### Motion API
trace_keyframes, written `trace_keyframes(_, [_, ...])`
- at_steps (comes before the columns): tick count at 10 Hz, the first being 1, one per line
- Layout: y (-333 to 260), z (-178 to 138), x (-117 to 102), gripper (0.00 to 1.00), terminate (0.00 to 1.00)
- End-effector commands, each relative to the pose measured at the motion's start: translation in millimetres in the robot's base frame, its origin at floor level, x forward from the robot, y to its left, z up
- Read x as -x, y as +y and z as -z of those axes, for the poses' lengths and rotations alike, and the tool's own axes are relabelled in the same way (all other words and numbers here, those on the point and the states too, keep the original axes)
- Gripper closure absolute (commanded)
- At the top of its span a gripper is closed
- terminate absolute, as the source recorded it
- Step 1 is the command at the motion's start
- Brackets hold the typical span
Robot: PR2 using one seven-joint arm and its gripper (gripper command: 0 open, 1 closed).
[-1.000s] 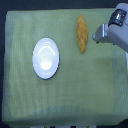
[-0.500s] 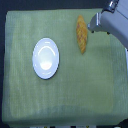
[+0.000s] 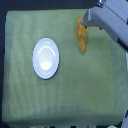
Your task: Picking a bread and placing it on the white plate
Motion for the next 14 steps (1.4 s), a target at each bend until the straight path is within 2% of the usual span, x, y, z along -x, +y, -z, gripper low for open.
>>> trace_keyframes(1, [31.8,48.1,-32.9,0.0,0.0])
trace_keyframes(6, [50.3,81.7,-55.2,0.0,0.0])
trace_keyframes(9, [59.1,106.1,-59.8,0.0,0.0])
trace_keyframes(13, [54.8,129.0,-41.0,0.0,0.0])
trace_keyframes(14, [51.4,127.8,-34.8,1.0,0.0])
